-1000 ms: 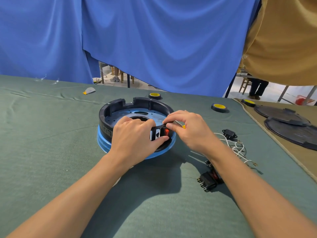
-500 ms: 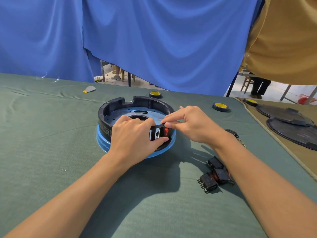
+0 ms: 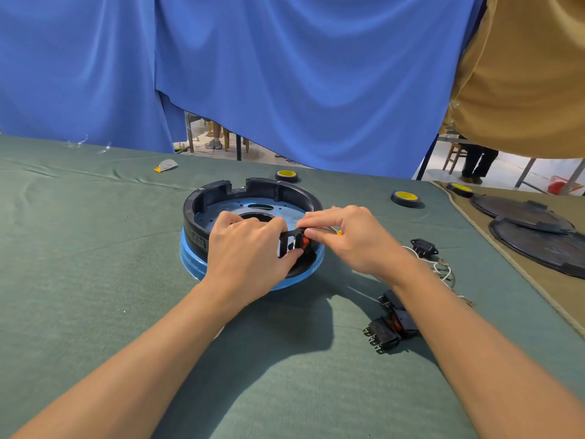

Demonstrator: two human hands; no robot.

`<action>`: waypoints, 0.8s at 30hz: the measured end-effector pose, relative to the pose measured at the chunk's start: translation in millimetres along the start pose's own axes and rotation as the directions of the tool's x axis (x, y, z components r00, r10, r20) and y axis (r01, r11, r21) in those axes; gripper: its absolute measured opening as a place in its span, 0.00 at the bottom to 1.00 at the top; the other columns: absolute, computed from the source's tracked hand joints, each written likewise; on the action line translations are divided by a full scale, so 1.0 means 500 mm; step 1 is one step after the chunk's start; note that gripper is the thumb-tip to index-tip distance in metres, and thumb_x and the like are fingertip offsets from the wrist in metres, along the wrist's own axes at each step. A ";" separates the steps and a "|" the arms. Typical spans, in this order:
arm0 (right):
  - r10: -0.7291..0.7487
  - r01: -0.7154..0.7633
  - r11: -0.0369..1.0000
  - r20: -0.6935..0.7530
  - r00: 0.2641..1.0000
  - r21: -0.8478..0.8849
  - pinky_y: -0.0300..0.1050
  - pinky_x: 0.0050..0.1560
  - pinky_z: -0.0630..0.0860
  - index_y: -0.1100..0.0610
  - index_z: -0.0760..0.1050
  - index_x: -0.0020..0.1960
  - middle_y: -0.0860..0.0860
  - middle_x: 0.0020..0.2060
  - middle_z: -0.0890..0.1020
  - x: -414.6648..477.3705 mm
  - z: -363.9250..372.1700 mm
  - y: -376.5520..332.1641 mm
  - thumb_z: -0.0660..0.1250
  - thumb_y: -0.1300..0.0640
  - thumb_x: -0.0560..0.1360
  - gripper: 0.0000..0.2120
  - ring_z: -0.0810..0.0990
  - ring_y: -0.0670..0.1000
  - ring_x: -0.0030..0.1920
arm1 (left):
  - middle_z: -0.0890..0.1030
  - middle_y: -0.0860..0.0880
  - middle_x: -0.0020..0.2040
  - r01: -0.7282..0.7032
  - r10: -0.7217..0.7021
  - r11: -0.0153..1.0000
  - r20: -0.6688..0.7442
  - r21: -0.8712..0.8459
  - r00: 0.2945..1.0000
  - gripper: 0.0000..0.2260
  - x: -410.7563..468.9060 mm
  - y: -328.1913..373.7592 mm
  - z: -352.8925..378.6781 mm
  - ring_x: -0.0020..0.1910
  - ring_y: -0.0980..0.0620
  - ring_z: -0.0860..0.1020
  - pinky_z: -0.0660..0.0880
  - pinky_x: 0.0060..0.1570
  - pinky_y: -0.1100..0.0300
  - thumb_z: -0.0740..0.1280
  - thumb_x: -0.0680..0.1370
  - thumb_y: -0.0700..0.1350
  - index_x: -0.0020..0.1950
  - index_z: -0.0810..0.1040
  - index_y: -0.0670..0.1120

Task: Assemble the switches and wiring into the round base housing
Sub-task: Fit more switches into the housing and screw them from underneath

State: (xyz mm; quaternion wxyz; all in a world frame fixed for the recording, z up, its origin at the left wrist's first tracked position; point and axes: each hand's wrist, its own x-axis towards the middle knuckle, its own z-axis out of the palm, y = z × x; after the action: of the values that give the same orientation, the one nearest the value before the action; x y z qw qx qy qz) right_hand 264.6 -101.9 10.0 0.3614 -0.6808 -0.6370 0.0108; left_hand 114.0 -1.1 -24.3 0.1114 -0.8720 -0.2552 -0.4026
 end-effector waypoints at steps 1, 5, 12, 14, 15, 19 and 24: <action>-0.007 0.007 1.000 -0.005 1.000 -0.007 0.17 0.51 0.63 0.54 0.85 0.51 0.42 0.50 0.83 0.000 0.000 0.000 0.70 0.61 0.76 0.07 0.78 0.42 0.54 | 0.82 0.53 0.31 -0.006 0.006 1.000 -0.002 0.006 1.000 0.16 0.000 0.000 0.000 0.33 0.50 0.81 0.70 0.48 0.53 0.72 0.71 0.62 0.43 0.83 0.49; -0.031 0.030 0.999 -0.019 0.999 -0.033 0.21 0.54 0.63 0.55 0.85 0.52 0.35 0.54 0.78 0.000 0.005 0.002 0.69 0.61 0.76 0.07 0.78 0.45 0.54 | 0.81 0.53 0.29 -0.012 0.012 1.000 -0.021 0.009 1.000 0.15 -0.001 -0.003 0.001 0.31 0.50 0.81 0.71 0.47 0.54 0.74 0.69 0.61 0.42 0.83 0.49; -0.118 0.114 0.991 -0.066 0.991 -0.064 0.49 0.71 0.56 0.55 0.84 0.51 0.38 0.57 0.76 -0.003 0.013 0.013 0.67 0.62 0.77 0.08 0.78 0.50 0.53 | 0.78 0.53 0.26 0.034 -0.034 0.999 -0.064 0.001 0.997 0.23 -0.002 0.001 0.012 0.28 0.49 0.78 0.69 0.46 0.55 0.62 0.73 0.67 0.36 0.81 0.49; -0.108 0.104 0.993 -0.079 0.991 -0.053 0.48 0.71 0.57 0.57 0.84 0.52 0.42 0.54 0.81 -0.007 0.016 0.013 0.67 0.62 0.77 0.08 0.77 0.48 0.54 | 0.78 0.52 0.26 0.056 -0.056 0.998 -0.058 -0.003 0.997 0.24 -0.001 0.002 0.012 0.28 0.49 0.77 0.67 0.47 0.56 0.59 0.75 0.67 0.36 0.82 0.50; -0.085 0.082 0.996 -0.078 0.993 -0.039 0.48 0.72 0.58 0.57 0.84 0.53 0.45 0.51 0.83 -0.009 0.015 0.013 0.68 0.61 0.77 0.08 0.77 0.47 0.55 | 0.78 0.52 0.26 0.066 -0.066 0.998 -0.053 -0.003 0.996 0.24 0.000 0.002 0.012 0.29 0.49 0.78 0.66 0.48 0.56 0.59 0.75 0.67 0.37 0.82 0.50; 0.001 -0.003 0.998 -0.025 1.000 -0.068 0.36 0.68 0.64 0.54 0.81 0.60 0.46 0.58 0.82 -0.015 0.006 0.002 0.66 0.57 0.79 0.11 0.77 0.41 0.61 | 0.80 0.52 0.27 0.082 -0.082 0.997 -0.033 -0.009 0.996 0.25 0.000 0.003 0.010 0.30 0.49 0.78 0.66 0.49 0.56 0.57 0.77 0.67 0.39 0.83 0.51; 0.086 -0.115 0.978 -0.166 0.982 -0.175 0.22 0.49 0.66 0.55 0.84 0.53 0.46 0.50 0.85 -0.058 -0.046 0.017 0.67 0.56 0.78 0.09 0.77 0.33 0.42 | 0.78 0.52 0.26 0.111 -0.111 0.994 -0.043 -0.011 0.993 0.23 0.003 0.010 0.009 0.29 0.48 0.77 0.65 0.48 0.55 0.59 0.75 0.65 0.36 0.82 0.50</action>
State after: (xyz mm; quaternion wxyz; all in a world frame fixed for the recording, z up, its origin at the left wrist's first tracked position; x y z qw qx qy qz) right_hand 277.3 -137.4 9.6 0.3451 -0.7413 -0.5695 -0.0838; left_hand 120.1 -3.1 -26.0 0.0908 -0.8479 -0.2990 -0.4282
